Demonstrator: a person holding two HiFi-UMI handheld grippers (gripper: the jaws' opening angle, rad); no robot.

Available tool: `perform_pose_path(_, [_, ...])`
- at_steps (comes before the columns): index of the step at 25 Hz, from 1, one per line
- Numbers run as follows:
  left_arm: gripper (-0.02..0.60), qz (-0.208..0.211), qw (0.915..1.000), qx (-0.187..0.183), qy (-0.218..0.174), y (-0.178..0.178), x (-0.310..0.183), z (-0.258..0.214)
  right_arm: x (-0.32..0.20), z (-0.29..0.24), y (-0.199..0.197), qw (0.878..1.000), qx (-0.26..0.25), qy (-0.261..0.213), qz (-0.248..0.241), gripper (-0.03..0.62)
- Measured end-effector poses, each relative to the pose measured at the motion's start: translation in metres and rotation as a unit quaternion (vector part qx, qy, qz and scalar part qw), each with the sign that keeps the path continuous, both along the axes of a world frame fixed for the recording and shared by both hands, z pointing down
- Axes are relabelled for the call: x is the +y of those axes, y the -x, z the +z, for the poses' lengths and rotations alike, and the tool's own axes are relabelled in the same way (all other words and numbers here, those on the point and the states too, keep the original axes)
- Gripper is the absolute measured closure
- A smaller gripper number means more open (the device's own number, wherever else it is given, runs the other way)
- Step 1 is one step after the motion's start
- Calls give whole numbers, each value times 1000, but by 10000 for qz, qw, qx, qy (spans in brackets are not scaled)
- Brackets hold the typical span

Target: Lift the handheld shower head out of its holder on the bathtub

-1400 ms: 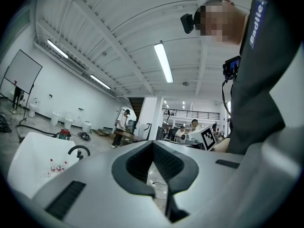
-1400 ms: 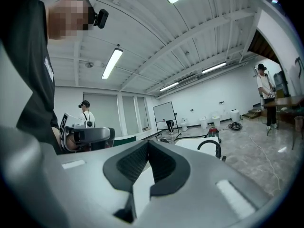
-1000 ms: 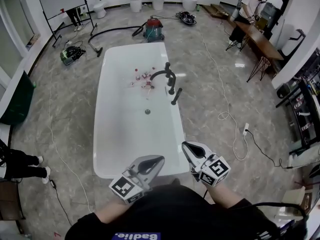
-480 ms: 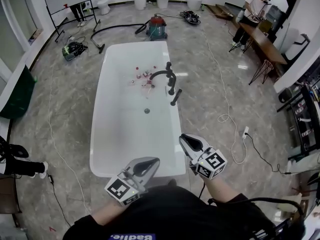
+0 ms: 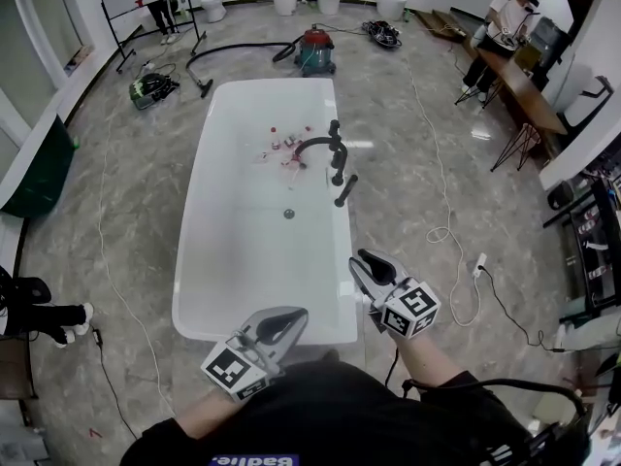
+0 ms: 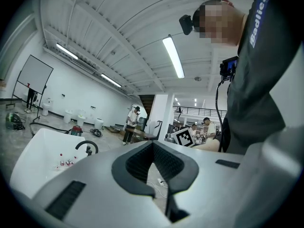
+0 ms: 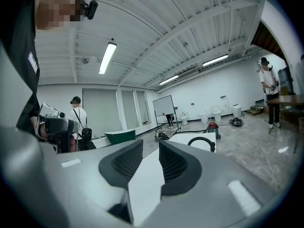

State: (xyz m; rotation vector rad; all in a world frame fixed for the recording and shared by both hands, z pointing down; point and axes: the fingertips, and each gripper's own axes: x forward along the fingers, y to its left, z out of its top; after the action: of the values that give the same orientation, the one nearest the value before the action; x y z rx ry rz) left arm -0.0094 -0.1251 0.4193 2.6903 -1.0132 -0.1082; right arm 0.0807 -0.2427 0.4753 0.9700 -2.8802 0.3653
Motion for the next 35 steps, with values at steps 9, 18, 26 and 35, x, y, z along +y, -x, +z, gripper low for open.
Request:
perform_pose_path(9, [588,-229,9997,-90,25,-10,-5,-4,-21,16,-22,9997,49,254,4,453])
perform_pose_path(18, [588,-476,9987,-150,95,-27,-6,1,-39,45,-48,9973,-43,727,-40,391])
perform_pose_path(26, [588,-675,9974,-185,165,-32,-3,8,-68,82,-67,9948,163,1006,49,359])
perform_pose_path(35, [588,-595,9977,-130,301,-7,-6,25,-122,128,-57,9899,587,1210,444,356])
